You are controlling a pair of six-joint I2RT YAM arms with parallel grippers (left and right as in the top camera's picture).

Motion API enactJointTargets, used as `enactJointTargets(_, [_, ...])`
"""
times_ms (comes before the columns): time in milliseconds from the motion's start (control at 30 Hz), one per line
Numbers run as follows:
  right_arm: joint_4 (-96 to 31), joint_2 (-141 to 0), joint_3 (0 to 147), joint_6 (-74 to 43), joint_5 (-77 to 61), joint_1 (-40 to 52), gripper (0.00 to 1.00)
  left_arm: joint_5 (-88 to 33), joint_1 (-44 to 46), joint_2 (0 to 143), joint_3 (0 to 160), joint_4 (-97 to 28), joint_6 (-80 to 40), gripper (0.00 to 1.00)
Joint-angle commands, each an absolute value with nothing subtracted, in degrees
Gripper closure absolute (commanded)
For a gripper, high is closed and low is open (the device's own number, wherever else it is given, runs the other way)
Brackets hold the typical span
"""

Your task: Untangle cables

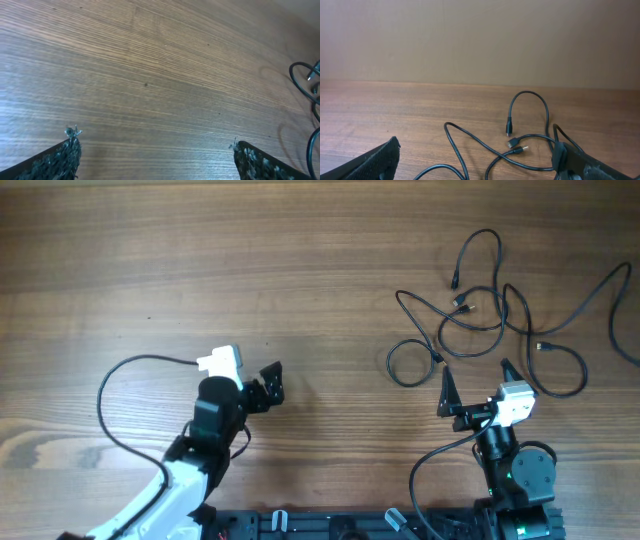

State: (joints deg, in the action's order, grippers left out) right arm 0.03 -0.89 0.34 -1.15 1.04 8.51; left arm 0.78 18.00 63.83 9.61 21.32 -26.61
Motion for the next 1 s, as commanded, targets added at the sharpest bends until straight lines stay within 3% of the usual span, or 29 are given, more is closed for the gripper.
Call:
enactJointTargets(0, [0.34,-0.21,0.30,-0.56,-0.08,8.12,0.00,0.54,17.61,59.24,6.59,21.67,-26.09,0.00])
enactJointTargets(167, [0.36,-0.21,0.30,-0.56,-0.08,8.12,0.00,0.54,16.16,50.06,0.71,21.67,-26.11,0.00])
enactJointTargets(633, [0.34,-0.21,0.30,-0.56,-0.08,8.12,0.00,6.52,15.84,16.62,0.32,-3.90,-24.47,0.00])
enactJointTargets(800, [0.36,-0.21,0.30,-0.58,-0.08,8.12,0.00,6.39,14.31,6.07,0.32,-3.73,-16.75,0.00])
enactJointTargets(967, [0.36,-0.21,0.30,-0.54,-0.08,8.12,0.00,4.91,8.62,0.19,0.32,-3.68,-16.67,0.00])
